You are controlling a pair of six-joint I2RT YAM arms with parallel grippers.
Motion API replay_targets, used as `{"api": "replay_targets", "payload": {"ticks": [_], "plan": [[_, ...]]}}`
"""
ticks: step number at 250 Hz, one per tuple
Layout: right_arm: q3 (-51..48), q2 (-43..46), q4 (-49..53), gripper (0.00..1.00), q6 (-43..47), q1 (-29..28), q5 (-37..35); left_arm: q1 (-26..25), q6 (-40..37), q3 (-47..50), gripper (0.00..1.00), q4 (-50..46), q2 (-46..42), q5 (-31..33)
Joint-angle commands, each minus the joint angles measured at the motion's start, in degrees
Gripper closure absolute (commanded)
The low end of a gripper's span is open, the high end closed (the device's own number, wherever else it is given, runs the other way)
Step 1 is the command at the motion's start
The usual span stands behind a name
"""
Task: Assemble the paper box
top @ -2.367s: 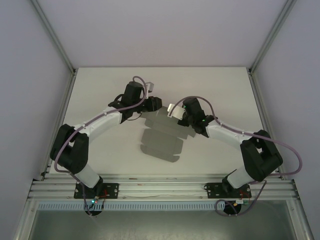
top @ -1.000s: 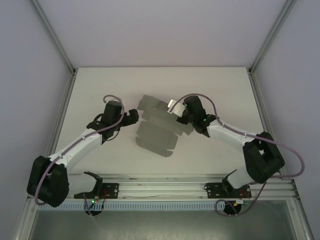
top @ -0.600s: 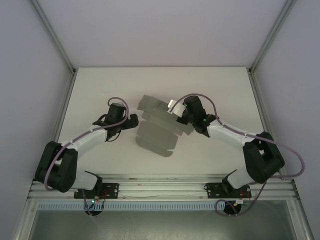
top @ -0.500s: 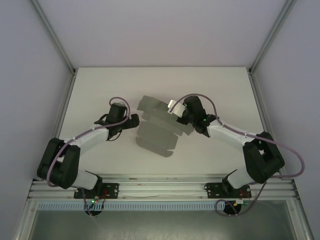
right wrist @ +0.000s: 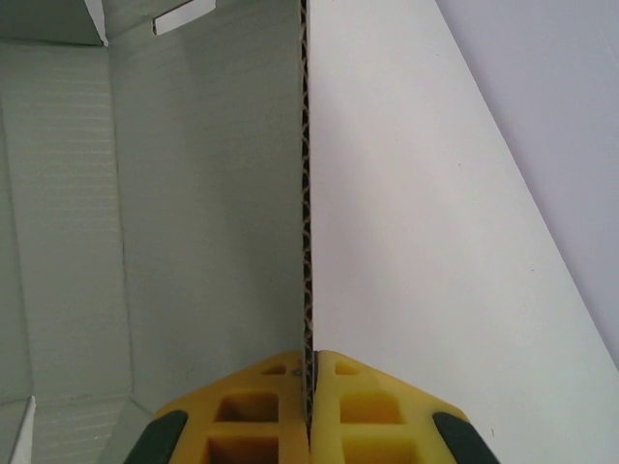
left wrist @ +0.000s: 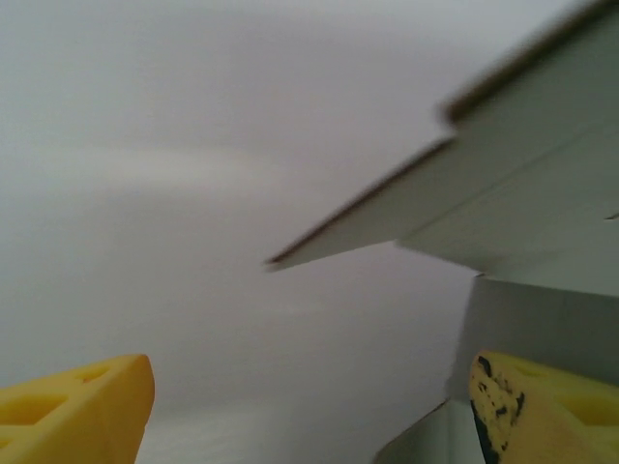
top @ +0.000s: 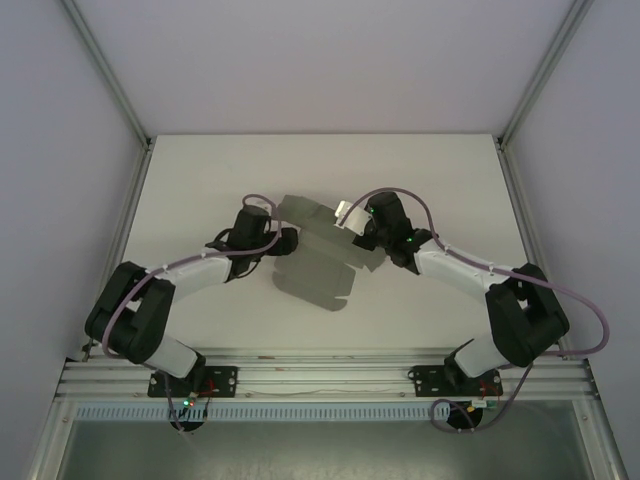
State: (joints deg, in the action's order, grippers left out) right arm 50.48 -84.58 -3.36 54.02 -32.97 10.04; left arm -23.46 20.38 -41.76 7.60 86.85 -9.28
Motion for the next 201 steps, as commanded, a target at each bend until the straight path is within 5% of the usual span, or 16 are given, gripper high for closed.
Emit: {"api": "replay_targets", "payload": {"ticks": [1, 125, 150, 201], "plan": [[1.29, 0.86, 0.89, 1.00, -0.32, -0.10, 1.26, -1.18, -2.45, -2.33, 0.19, 2.30, 2.12, -1.17], [0.49, 1.61, 0.29, 1.00, 0.64, -0.08, 1.24, -6.59, -2.45, -5.87, 0.41, 0.94, 8.76, 7.73], [0.38, 1.73, -0.10, 1.00, 0.74, -0.15, -0.11, -6.59, -1.62, -4.56, 0.37, 1.08, 5.95, 7.70], [1.50, 1.37, 1.17, 1.00, 5.68, -0.28, -6.49, -6.52, -2.86, -3.13, 0.10, -5.05, -3.18, 9.90]]}}
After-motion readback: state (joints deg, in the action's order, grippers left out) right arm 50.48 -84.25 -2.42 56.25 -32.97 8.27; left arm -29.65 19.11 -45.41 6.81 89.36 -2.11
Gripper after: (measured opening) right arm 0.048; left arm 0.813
